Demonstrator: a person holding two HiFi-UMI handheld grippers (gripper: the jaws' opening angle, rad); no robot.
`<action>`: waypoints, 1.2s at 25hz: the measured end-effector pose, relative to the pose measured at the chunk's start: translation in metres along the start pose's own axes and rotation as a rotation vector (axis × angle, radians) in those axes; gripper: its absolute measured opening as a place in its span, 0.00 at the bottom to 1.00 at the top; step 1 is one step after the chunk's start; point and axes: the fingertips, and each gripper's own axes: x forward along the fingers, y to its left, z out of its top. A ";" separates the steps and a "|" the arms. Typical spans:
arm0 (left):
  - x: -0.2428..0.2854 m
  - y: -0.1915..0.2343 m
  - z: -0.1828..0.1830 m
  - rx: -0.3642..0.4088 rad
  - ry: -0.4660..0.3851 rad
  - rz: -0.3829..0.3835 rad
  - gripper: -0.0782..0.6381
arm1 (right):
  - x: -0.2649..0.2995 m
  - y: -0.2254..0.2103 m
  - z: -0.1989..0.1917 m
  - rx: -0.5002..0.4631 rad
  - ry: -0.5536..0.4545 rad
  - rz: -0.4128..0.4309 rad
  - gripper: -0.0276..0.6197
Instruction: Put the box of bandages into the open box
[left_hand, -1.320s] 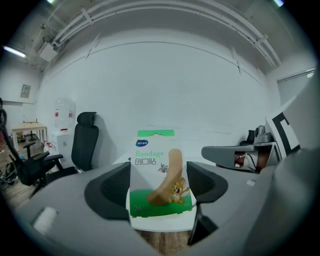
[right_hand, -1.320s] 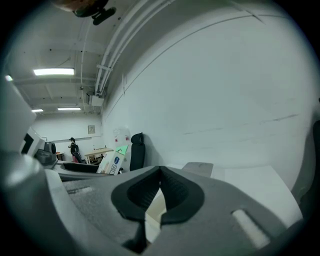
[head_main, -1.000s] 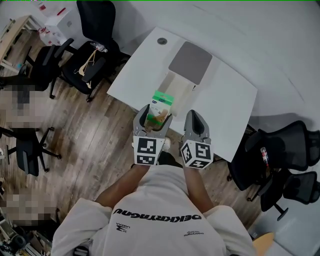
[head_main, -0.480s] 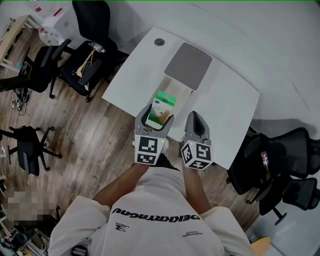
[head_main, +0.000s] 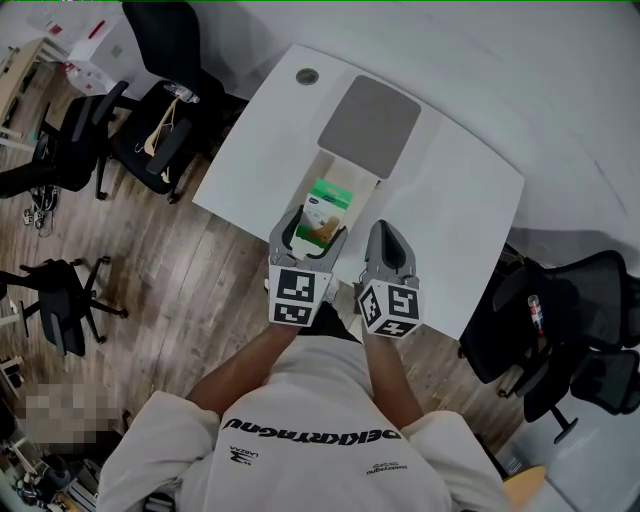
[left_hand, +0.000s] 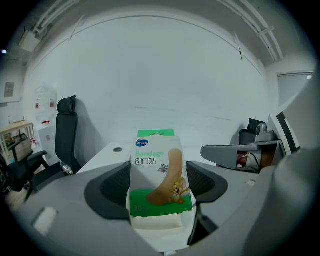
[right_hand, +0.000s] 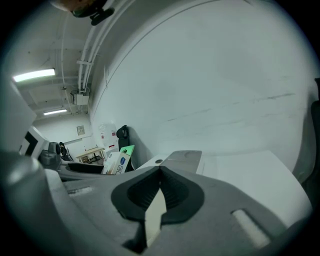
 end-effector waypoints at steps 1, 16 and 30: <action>0.004 0.000 -0.002 -0.003 0.007 -0.004 0.61 | 0.002 -0.002 -0.002 0.000 0.005 -0.001 0.04; 0.056 -0.002 -0.027 0.011 0.108 -0.031 0.61 | 0.030 -0.020 -0.017 0.013 0.052 0.004 0.04; 0.088 0.008 -0.063 -0.004 0.219 -0.017 0.61 | 0.039 -0.032 -0.034 0.023 0.095 0.001 0.04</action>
